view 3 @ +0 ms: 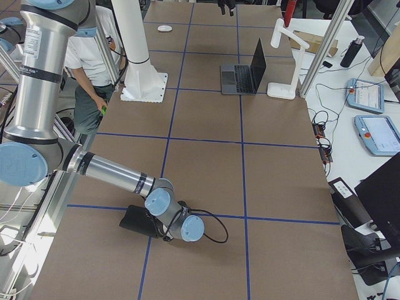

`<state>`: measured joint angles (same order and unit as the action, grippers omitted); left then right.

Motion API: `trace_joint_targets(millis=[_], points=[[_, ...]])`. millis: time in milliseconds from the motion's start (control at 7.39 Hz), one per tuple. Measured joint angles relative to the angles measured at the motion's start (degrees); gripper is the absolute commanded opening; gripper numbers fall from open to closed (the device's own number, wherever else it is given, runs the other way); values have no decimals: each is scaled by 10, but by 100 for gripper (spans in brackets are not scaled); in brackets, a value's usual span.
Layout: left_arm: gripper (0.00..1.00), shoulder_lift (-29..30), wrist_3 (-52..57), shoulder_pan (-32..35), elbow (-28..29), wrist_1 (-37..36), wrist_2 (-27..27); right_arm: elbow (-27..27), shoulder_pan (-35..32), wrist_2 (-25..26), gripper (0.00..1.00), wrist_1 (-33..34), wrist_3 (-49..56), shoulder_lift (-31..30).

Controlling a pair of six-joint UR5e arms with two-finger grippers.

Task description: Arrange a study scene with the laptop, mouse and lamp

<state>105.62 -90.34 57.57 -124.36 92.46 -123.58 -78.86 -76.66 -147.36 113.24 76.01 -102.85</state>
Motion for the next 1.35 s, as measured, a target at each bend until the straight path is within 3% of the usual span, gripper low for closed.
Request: trace_joint_targets(millis=[271, 676, 1082, 1218, 1353], points=[[96, 0, 0, 0, -1, 0, 0, -1, 4, -12, 36, 18, 7, -1], [96, 0, -1, -1, -1, 0, 0, -2, 5, -15, 20, 25, 10, 1], [96, 0, -1, -1, 0, 0, 0, -3, 7, -17, 14, 26, 10, 6], [96, 0, 0, -1, 0, 0, 0, -3, 10, -22, 2, 26, 10, 8], [96, 1, 0, -1, 0, 0, 0, -4, 13, -29, 0, 26, 10, 8]])
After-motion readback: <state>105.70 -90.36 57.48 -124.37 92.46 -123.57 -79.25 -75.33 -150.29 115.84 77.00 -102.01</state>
